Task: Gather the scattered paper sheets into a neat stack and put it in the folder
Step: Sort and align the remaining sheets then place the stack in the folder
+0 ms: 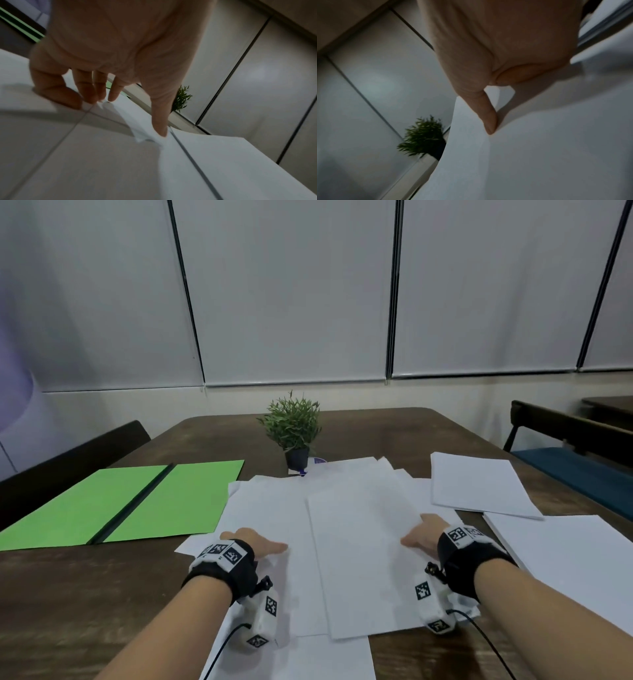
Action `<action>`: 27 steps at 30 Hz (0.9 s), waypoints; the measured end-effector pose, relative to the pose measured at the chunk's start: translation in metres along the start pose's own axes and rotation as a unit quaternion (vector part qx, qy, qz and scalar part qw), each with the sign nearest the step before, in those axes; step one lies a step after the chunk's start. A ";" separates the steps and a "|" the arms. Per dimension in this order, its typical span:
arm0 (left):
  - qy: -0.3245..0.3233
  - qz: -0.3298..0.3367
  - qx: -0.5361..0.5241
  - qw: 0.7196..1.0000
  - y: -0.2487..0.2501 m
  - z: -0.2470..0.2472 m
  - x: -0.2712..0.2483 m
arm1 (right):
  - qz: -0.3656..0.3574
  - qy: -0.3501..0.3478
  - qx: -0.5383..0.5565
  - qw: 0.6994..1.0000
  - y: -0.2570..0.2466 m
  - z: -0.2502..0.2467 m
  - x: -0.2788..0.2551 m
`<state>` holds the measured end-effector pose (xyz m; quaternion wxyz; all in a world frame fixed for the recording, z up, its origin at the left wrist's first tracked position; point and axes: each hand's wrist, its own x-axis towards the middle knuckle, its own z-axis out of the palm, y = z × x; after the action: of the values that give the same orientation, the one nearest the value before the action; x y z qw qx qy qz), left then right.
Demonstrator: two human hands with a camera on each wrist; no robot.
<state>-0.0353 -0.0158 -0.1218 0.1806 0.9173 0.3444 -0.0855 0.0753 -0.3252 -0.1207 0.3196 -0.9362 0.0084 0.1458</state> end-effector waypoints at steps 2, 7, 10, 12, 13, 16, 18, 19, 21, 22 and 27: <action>-0.011 0.014 0.029 0.999 0.003 -0.001 -0.002 | 0.025 -0.010 -0.011 1.000 0.010 0.004 0.009; 0.008 0.058 0.090 0.994 0.011 0.001 -0.005 | 0.025 -0.001 -0.041 0.999 0.017 0.005 0.025; 0.011 0.047 0.104 0.993 0.008 0.006 0.000 | 0.023 -0.011 -0.056 0.998 0.019 0.007 0.029; 0.000 0.036 0.104 0.994 0.005 0.007 0.004 | 0.023 -0.012 -0.063 0.998 0.021 0.007 0.031; -0.001 0.030 0.093 0.995 0.003 0.008 0.007 | 0.022 -0.007 -0.068 0.997 0.021 0.007 0.032; 0.007 -0.012 0.083 0.996 -0.001 0.010 0.009 | 0.028 -0.007 -0.069 0.997 0.022 0.007 0.037; 0.009 -0.001 0.102 0.995 -0.003 0.012 0.013 | 0.035 -0.010 -0.076 0.996 0.022 0.007 0.038; 0.006 0.009 0.105 0.994 -0.004 0.013 0.014 | 0.040 -0.010 -0.080 0.996 0.022 0.007 0.038; -0.006 0.017 0.099 0.995 -0.004 0.014 0.017 | 0.041 -0.002 -0.076 0.996 0.024 0.007 0.040; -0.011 0.026 0.096 0.995 -0.004 0.014 0.017 | 0.040 -0.002 -0.077 0.996 0.025 0.007 0.041; -0.011 0.070 0.072 0.995 -0.007 0.029 0.036 | 0.032 -0.006 -0.088 0.996 0.024 0.010 0.042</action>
<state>-0.0144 -0.0005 -0.1606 0.1230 0.9489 0.2700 -0.1073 0.1102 -0.3353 -0.1539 0.2310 -0.9591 0.0235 0.1618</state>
